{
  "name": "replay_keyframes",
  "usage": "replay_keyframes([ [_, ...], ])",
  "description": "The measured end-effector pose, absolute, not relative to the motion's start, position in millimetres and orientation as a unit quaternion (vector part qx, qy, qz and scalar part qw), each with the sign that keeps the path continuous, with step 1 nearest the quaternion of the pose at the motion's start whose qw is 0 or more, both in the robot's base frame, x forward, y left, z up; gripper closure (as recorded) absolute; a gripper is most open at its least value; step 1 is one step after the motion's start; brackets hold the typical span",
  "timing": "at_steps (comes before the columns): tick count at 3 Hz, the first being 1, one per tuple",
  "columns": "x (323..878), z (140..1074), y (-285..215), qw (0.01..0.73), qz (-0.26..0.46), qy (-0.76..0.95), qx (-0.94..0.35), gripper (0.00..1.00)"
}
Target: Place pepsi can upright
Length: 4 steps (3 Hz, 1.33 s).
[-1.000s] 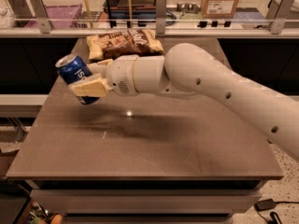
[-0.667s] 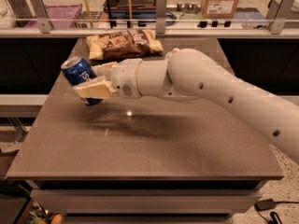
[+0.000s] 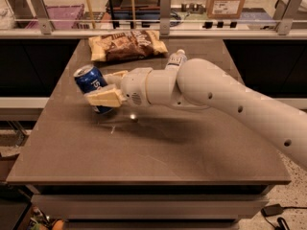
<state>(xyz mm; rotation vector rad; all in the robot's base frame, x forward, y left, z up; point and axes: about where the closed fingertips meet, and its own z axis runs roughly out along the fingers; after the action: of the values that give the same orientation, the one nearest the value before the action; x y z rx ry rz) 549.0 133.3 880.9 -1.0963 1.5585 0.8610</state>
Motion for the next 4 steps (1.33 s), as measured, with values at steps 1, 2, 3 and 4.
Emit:
replay_keyframes([
  [1, 550.7, 872.3, 131.4, 0.502, 0.364, 0.646, -0.445, 1.0],
  [2, 553.2, 869.2, 136.6, 0.509, 0.388, 0.632, -0.438, 1.0],
  [3, 555.8, 862.5, 140.4, 0.514, 0.409, 0.62, -0.43, 1.0],
  [4, 555.8, 863.4, 140.4, 0.514, 0.409, 0.62, -0.43, 1.0],
])
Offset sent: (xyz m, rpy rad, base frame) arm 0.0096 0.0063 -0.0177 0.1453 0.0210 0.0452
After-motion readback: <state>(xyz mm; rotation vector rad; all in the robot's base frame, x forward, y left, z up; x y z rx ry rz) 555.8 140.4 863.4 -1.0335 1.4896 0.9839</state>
